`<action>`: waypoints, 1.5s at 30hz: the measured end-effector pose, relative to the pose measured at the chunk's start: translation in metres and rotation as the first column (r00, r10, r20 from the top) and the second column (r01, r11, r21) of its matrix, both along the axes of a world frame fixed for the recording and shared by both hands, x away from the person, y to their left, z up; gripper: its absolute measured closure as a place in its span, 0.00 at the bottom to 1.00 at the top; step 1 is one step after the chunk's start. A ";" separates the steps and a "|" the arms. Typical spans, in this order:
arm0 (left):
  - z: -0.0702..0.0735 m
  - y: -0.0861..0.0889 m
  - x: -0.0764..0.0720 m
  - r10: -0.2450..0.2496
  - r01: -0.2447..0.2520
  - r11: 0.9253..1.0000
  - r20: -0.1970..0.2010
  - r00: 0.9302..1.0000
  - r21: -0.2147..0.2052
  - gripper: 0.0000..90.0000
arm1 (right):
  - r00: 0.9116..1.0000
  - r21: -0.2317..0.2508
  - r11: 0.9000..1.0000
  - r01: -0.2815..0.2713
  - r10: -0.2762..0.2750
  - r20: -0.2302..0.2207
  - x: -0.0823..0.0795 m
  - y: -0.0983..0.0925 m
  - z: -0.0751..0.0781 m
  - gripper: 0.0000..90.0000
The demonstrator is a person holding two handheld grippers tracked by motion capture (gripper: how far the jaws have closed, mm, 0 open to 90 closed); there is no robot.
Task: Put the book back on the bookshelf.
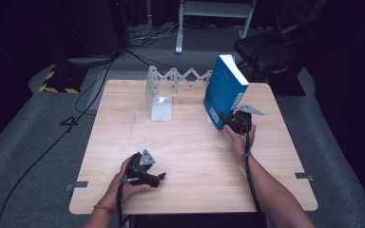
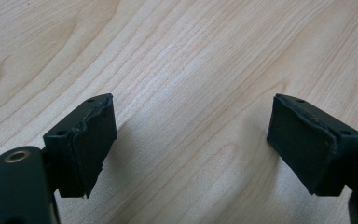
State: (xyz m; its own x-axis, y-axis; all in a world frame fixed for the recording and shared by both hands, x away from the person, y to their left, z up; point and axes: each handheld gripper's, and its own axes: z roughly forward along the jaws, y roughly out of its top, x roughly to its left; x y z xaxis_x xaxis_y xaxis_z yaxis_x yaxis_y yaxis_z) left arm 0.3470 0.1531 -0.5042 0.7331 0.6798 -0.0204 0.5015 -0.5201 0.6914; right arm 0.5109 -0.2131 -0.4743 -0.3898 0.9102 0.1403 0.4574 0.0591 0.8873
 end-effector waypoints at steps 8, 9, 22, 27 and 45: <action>0.000 0.000 0.000 0.000 0.000 1.000 0.001 1.000 0.000 0.18 | 1.000 -0.013 1.000 0.001 -0.001 0.025 -0.003 0.001 -0.003 0.68; 0.000 0.000 0.000 0.000 0.000 1.000 0.002 1.000 0.000 0.18 | 1.000 -0.012 1.000 -0.003 0.004 0.024 -0.002 0.000 -0.003 0.67; 0.000 0.000 0.000 0.000 0.000 1.000 0.000 1.000 0.000 0.18 | 0.996 -0.066 0.995 -0.074 0.078 0.054 -0.017 -0.019 0.013 0.62; 0.000 0.000 0.000 0.000 0.000 1.000 0.000 1.000 0.000 0.18 | 0.990 -0.094 0.988 -0.121 0.127 0.059 -0.020 -0.025 0.020 0.59; 0.000 0.000 0.000 -0.001 0.001 1.000 0.000 1.000 0.001 0.18 | 0.948 -0.241 0.918 -0.315 0.318 -0.027 -0.038 -0.053 0.050 0.37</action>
